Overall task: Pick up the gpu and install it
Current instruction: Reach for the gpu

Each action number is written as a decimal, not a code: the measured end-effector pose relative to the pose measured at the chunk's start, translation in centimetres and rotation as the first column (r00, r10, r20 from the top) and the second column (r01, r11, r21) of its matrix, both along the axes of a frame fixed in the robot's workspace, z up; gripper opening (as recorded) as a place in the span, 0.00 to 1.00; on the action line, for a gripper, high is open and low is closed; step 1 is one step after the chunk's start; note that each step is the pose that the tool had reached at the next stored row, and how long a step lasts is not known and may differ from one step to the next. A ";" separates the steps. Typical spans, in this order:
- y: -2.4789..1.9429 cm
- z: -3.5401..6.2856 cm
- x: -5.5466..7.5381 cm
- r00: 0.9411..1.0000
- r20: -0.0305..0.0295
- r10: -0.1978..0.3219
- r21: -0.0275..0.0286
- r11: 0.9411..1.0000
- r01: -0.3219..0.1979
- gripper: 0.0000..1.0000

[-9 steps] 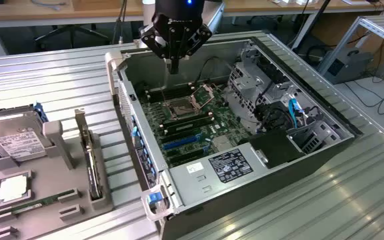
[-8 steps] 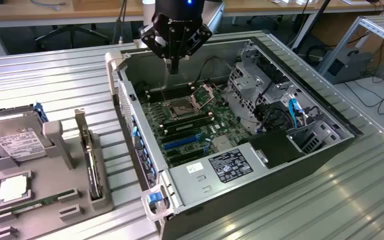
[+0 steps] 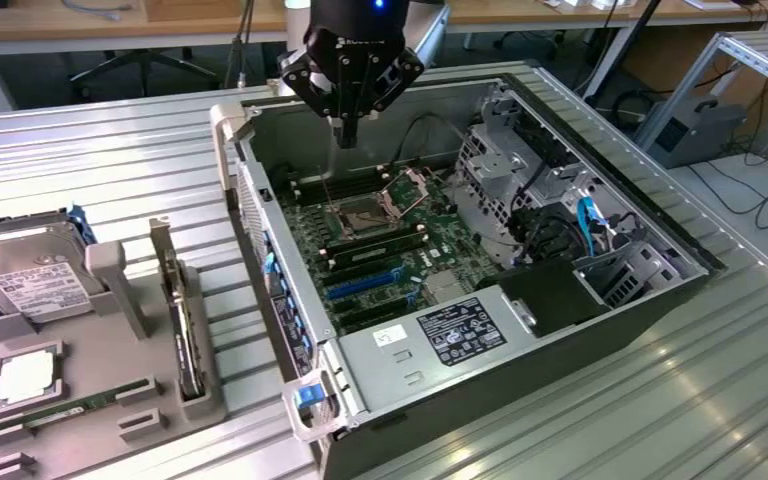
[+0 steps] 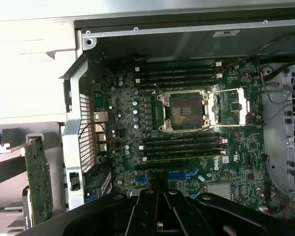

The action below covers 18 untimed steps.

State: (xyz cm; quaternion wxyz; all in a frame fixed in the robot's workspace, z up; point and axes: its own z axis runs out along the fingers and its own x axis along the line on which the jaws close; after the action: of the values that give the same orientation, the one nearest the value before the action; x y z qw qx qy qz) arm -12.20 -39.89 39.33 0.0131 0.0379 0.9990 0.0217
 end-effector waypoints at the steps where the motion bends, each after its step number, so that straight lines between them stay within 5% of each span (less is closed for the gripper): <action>1: 0.00 0.00 0.0 1.000 0.000 0.000 0.000 1.000 0.000 0.11; 7: 0.00 0.00 -0.8 1.000 0.000 0.000 0.000 1.000 0.000 0.11; 11: 0.00 0.00 -4.1 1.000 0.000 0.000 0.000 1.000 0.000 0.11; 18: 0.00 -0.02 -7.8 1.000 0.000 0.000 -0.003 1.000 0.000 0.11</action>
State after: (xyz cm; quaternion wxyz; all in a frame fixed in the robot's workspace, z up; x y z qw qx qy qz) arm -20.02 -39.90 39.31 0.0131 0.0378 0.9990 0.0201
